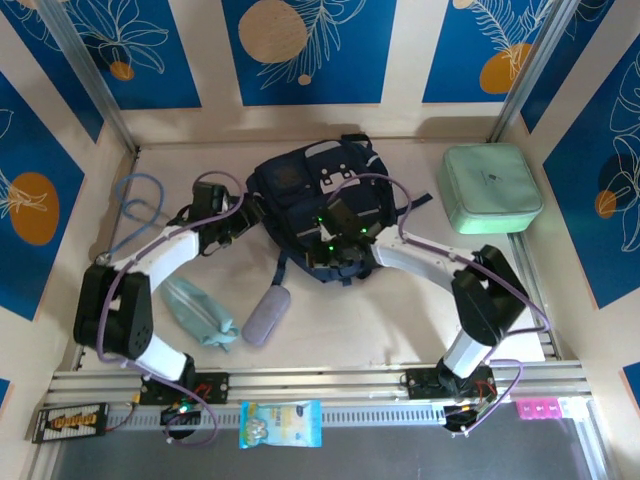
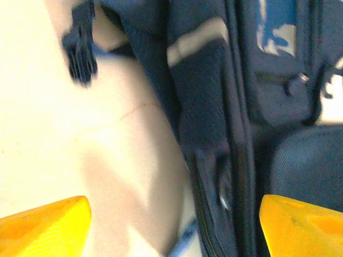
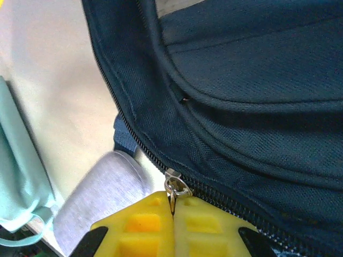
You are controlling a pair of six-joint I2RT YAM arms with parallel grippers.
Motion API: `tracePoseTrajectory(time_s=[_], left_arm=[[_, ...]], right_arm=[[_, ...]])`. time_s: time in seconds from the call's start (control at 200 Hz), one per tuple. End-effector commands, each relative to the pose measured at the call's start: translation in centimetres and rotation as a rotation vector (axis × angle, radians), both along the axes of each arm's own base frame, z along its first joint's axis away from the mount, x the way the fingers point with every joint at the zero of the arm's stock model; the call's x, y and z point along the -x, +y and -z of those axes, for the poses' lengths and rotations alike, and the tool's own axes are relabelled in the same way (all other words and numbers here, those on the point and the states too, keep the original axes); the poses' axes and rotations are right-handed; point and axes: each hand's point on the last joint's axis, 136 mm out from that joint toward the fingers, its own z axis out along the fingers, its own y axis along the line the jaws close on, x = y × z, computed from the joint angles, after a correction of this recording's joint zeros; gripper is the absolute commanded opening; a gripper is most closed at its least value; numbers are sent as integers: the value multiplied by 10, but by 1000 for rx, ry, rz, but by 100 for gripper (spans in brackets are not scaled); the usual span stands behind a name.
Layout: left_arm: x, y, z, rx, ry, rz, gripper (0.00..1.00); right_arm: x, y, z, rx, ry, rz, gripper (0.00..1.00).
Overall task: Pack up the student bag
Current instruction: Zip the student bag at the center of the table.
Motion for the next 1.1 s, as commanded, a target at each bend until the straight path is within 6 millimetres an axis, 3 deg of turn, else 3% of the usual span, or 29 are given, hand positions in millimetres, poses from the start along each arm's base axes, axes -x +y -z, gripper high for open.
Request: tracePoseTrajectory(time_s=[0.0,0.14,0.255,0.38,0.47,0.665,0.875,0.985,1.09], left_arm=[[17,-17,-4,137,-3,42,83],[24,-54,-14,382,-38,91,81],[29,-81,-10,467,2,126,71],[27,-94,2,491,28,127,59],[27,-94,15,491,53,99,51],[38,-81,45,460,124,13,44],[37,-83,59,459,177,-3,37],[34,-80,61,442,174,-12,29],[31,-73,64,395,163,-27,16]], right_arm=[[-13,28,-19,-89,-33,-50,0],[-18,37,-18,-100,-28,-64,0],[-17,39,-17,-106,-18,-68,0],[-14,37,-14,-97,-5,-65,0],[-12,35,-12,-90,3,-62,0],[-8,34,-8,-72,8,-61,0],[-2,33,-2,-6,3,-79,0],[3,25,2,55,-5,-74,0],[8,4,10,180,-20,-69,0]])
